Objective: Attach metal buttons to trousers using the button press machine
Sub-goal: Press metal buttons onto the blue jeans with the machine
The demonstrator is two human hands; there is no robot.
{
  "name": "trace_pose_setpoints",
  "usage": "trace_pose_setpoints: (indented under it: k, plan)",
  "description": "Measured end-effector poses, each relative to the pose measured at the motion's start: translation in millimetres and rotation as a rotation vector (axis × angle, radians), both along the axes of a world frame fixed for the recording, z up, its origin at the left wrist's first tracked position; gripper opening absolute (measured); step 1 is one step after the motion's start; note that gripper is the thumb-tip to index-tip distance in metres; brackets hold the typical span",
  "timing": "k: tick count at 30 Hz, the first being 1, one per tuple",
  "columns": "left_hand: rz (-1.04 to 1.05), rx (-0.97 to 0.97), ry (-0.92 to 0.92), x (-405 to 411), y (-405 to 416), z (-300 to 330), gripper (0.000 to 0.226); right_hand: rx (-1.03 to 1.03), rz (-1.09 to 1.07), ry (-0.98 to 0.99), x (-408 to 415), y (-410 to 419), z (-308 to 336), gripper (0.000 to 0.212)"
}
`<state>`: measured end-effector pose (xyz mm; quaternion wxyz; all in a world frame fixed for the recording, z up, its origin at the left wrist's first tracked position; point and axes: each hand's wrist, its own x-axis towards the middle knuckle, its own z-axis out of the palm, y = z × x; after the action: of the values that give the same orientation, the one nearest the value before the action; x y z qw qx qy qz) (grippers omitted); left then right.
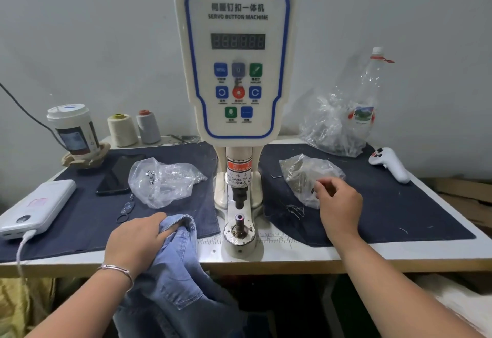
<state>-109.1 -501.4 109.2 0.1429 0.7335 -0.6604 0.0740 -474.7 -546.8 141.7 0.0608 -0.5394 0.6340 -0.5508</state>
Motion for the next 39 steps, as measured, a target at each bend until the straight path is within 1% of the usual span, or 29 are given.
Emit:
trace_pose_setpoints:
  k: [3,6,8,9,11,14,19,23,28,32,33,36,39]
  plan:
    - [0.003,0.008,0.002,0,-1,0,0.052,0.032,0.124,-0.178,21,12,7,0.008]
    - [0.005,0.005,0.002,1,-2,-1,0.053,0.163,0.273,-0.442,48,23,12,0.016]
    - [0.0,-0.003,-0.002,1,-2,-2,0.053,0.245,0.371,-0.567,65,32,16,0.019]
    - [-0.004,-0.005,-0.007,2,-3,-3,0.053,0.271,0.419,-0.583,72,35,18,0.02]
    - [-0.01,-0.005,-0.015,2,-3,-4,0.053,0.305,0.498,-0.548,80,42,20,0.021]
    - [-0.014,-0.008,-0.022,2,-4,-4,0.054,0.365,0.562,-0.515,85,49,25,0.017]
    - [-0.014,-0.017,-0.019,2,-4,-4,0.054,0.452,0.63,-0.61,88,51,31,0.02]
    - [-0.014,-0.013,-0.011,1,-3,-3,0.05,0.486,0.659,-0.753,87,53,35,0.017]
    - [0.002,-0.017,-0.016,0,-2,-2,0.051,0.497,0.657,-0.819,89,56,37,0.019]
    - [0.009,-0.025,-0.011,0,-3,-3,0.05,0.515,0.666,-0.827,90,59,38,0.029]
    - [0.01,-0.027,-0.014,0,-3,-3,0.05,0.519,0.667,-0.821,90,59,39,0.028]
    - [0.012,-0.026,-0.026,0,-2,-3,0.05,0.522,0.636,-0.764,90,59,43,0.014]
    - [0.008,-0.019,-0.023,0,-3,-3,0.051,0.503,0.598,-0.75,92,59,46,0.014]
